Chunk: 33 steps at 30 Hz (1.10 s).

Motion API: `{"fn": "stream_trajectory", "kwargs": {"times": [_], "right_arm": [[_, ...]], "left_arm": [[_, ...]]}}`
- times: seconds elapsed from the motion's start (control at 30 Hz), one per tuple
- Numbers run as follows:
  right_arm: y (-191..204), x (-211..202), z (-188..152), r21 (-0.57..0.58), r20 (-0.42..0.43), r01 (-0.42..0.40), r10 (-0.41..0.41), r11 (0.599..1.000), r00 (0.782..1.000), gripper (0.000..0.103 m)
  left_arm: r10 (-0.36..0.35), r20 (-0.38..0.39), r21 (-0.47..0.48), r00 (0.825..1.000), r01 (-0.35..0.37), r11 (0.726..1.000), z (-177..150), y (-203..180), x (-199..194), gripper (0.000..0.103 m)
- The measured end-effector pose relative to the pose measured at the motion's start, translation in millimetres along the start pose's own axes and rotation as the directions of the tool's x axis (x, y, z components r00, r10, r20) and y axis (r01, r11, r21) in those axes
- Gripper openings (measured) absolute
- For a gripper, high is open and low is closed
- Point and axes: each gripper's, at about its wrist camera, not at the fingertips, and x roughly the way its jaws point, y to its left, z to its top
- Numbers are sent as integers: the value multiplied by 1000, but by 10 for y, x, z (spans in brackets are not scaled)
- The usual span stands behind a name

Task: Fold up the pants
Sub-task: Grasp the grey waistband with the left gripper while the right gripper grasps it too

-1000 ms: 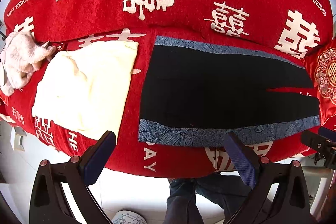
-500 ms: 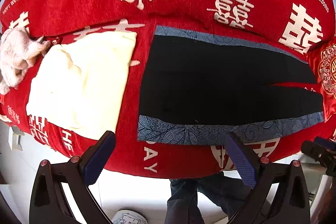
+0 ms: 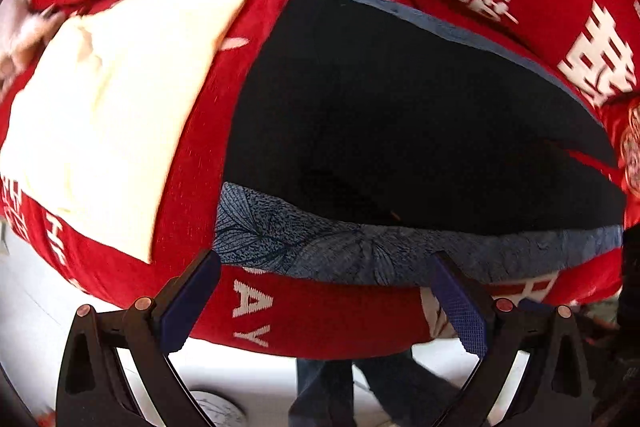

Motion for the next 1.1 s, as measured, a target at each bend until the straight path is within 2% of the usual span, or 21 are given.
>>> {"fn": "stream_trajectory", "kwargs": {"times": [0.1, 0.13, 0.2, 0.3, 0.37, 0.43, 0.5, 0.57, 0.6, 0.63, 0.73, 0.83, 0.9, 0.97, 1.1], "right_arm": [[-90, 197, -11, 15, -7, -73, 73, 997, 997, 103], [-127, 261, -20, 26, -9, -103, 103, 994, 995, 103], [-213, 393, -32, 52, 2, -160, 160, 986, 987, 103], [-345, 525, -12, 95, 50, -240, 236, 966, 970, 102], [-403, 589, 1, 120, 89, -288, 279, 950, 956, 96], [-458, 648, 19, 151, 116, -333, 318, 931, 941, 79], [-515, 734, 48, 206, 134, -373, 351, 905, 927, 75], [-543, 765, 95, 247, 180, -432, 397, 867, 900, 71], [-539, 775, 135, 262, 188, -457, 420, 850, 888, 47], [-526, 791, 170, 275, 185, -490, 455, 827, 871, 17], [-426, 651, 231, 233, 192, -519, 484, 823, 854, 12], [-250, 408, 259, 167, 197, -564, 533, 809, 823, 11], [-172, 293, 296, 132, 190, -559, 532, 819, 825, 11], [-113, 233, 352, 99, 178, -541, 520, 835, 835, 11], [-108, 265, 403, 74, 139, -479, 466, 875, 874, 11]], "left_arm": [[-20, 21, -23, 1000, 21, 1000, -50, 106, 79, 102], [-34, 25, -31, 999, 35, 999, -69, 145, 97, 94], [-71, 13, -47, 997, 72, 996, -108, 240, 154, 87], [-106, -2, -57, 994, 106, 993, -169, 340, 224, 87], [-125, -11, -52, 992, 124, 991, -195, 361, 253, 87], [-144, -15, -47, 990, 143, 989, -216, 363, 270, 87], [-170, -24, -54, 985, 168, 984, -234, 349, 295, 87], [-201, -40, -79, 979, 197, 977, -244, 342, 333, 87], [-223, -50, -95, 974, 217, 971, -254, 339, 357, 87], [-250, -62, -115, 966, 242, 963, -262, 332, 378, 87], [-353, -61, -175, 934, 338, 925, -246, 275, 364, 87], [-421, -40, -185, 906, 407, 894, -169, 139, 328, 87], [-442, -12, -203, 897, 430, 879, -98, 93, 311, 87], [-444, 9, -229, 896, 434, 871, -23, 81, 325, 87], [-413, 0, -254, 911, 399, 881, -15, 172, 382, 87]]}}
